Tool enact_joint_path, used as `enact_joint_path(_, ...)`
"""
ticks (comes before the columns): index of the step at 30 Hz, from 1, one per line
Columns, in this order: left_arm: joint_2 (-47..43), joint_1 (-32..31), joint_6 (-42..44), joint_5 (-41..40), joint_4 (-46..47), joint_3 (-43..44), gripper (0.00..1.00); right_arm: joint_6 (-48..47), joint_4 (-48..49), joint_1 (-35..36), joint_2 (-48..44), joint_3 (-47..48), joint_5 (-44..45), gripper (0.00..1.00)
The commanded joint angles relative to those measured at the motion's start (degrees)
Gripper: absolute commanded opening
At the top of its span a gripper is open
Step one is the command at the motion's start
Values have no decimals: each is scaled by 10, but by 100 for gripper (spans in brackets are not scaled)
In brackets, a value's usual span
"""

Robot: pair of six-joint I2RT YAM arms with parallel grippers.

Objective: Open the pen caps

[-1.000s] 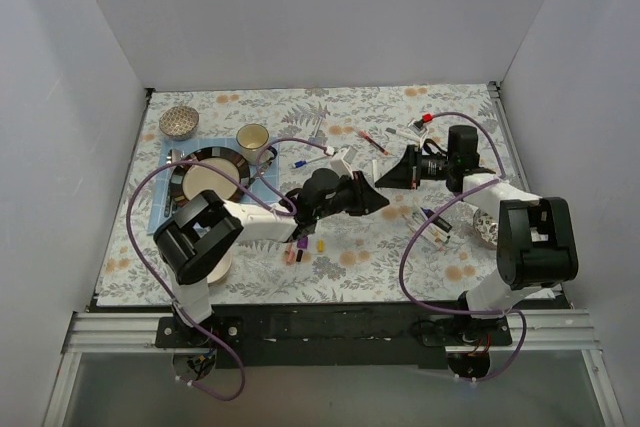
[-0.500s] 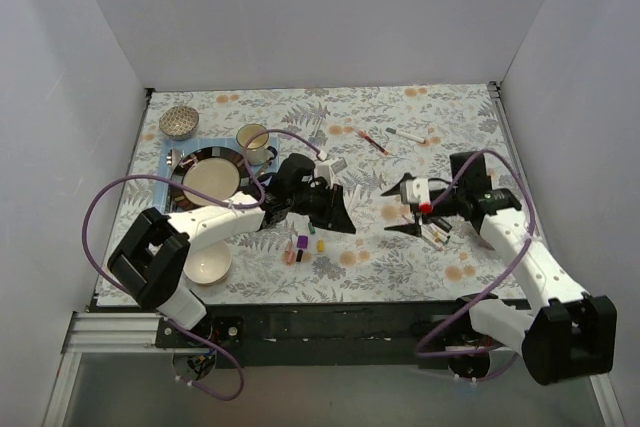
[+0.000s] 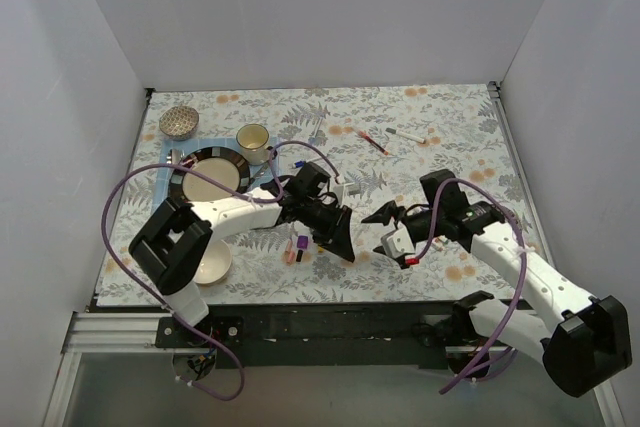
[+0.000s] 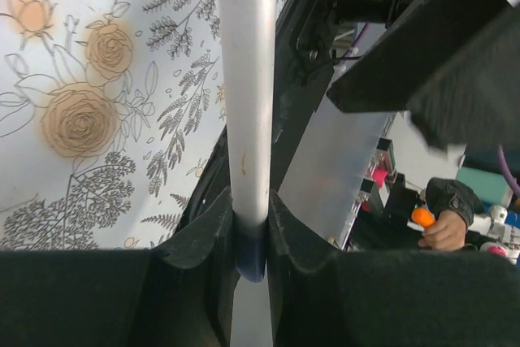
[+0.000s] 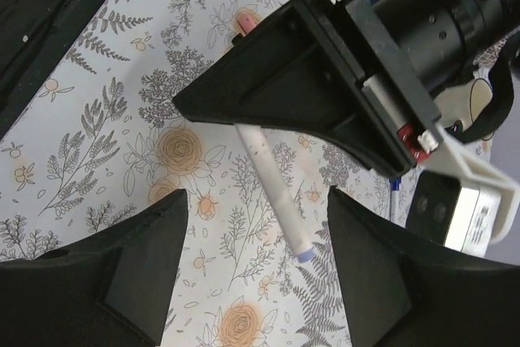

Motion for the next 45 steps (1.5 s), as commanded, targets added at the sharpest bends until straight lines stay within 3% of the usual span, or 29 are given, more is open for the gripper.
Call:
enact_joint_path(1, 31, -27, 21, 22, -32, 49, 0, -16, 6, 33, 11, 8, 31, 75)
enact_joint_path(6, 49, -33, 28, 18, -51, 75, 0, -14, 1, 84, 40, 8, 91, 71)
enact_joint_path(11, 46, -33, 32, 15, -57, 81, 0, -11, -1, 101, 59, 4, 123, 61)
enact_joint_path(14, 46, -33, 32, 19, -57, 81, 0, 1, 11, 110, 66, 3, 127, 50)
enact_joint_path(18, 34, -33, 34, 3, -64, 81, 0, 9, 13, 119, 71, 1, 139, 22)
enact_joint_path(24, 6, -31, 49, -47, -96, 89, 0, 26, 29, 120, 53, -17, 151, 1)
enact_joint_path(28, -1, -26, 56, -56, -110, 86, 0, 31, 46, 119, 39, -32, 173, 1)
enact_joint_path(29, -1, -24, 58, -56, -113, 86, 8, 32, 50, 119, 37, -33, 175, 1)
enact_joint_path(32, -7, -22, 63, -55, -117, 81, 20, 34, 52, 119, 29, -34, 171, 1)
enact_joint_path(36, -12, -21, 67, -52, -119, 78, 30, 35, 52, 119, 28, -35, 168, 1)
enact_joint_path(45, -3, -19, 67, -39, -115, 78, 33, 44, 58, 120, 26, -36, 161, 1)
